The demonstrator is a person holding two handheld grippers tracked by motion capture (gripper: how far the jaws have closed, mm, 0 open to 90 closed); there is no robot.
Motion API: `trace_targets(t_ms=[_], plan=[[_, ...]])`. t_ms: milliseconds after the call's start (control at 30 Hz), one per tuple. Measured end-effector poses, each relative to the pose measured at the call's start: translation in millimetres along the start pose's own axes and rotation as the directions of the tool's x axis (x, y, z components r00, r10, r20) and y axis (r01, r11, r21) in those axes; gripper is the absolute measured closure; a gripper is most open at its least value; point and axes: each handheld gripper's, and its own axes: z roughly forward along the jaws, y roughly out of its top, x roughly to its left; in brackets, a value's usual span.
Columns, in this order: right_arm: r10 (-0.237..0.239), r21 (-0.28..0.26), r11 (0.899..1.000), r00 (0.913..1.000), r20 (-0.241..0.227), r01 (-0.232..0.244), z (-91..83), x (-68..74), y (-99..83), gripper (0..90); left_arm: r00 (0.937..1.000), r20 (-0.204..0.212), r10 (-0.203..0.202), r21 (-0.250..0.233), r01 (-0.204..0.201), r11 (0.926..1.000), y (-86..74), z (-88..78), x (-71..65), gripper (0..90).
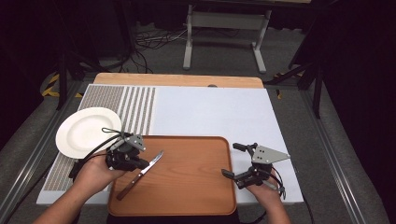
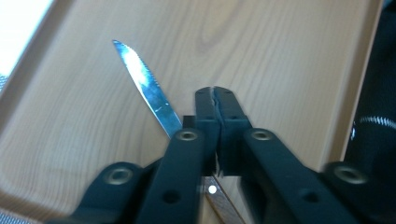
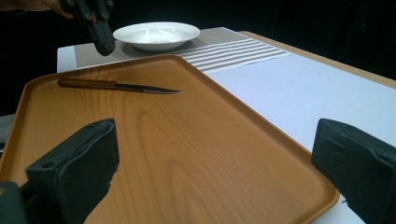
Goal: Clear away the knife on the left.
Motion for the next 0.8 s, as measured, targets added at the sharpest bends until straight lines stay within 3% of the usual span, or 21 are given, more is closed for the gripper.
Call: trace_targets(t_ms=[100,233,433,567,800], plan=[[0.002,0.004,1.000,1.0000,0.003,-0.002,0.5,-0.1,-0.2,1.6,0.9999,0.013,0.005,0.031,-0.006,0.9995,0.8,3.8,3.5,90.0],[0.001,0.004,1.000,1.0000,0.002,-0.001,0.6,0.0,-0.3,1.7,0.9968,0.025,0.075,0.053,-0.077,0.9956,2.2,11.1,3.8,90.0],[0.001,0.004,1.000,1.0000,0.002,-0.001,0.8,0.2,-0.3,1.7,0.9857,0.043,0.163,0.085,-0.166,0.9825,5.8,21.8,0.1,90.0],[0.002,0.003,1.000,1.0000,0.001,-0.002,0.4,0.0,-0.3,1.7,0.9809,0.067,0.183,0.100,-0.189,0.9769,7.2,27.5,0.1,90.0],[0.003,0.004,1.000,1.0000,0.000,-0.003,0.6,-0.1,-0.6,1.7,0.9675,0.105,0.230,0.162,-0.245,0.9559,10.5,38.9,-1.0,90.0]])
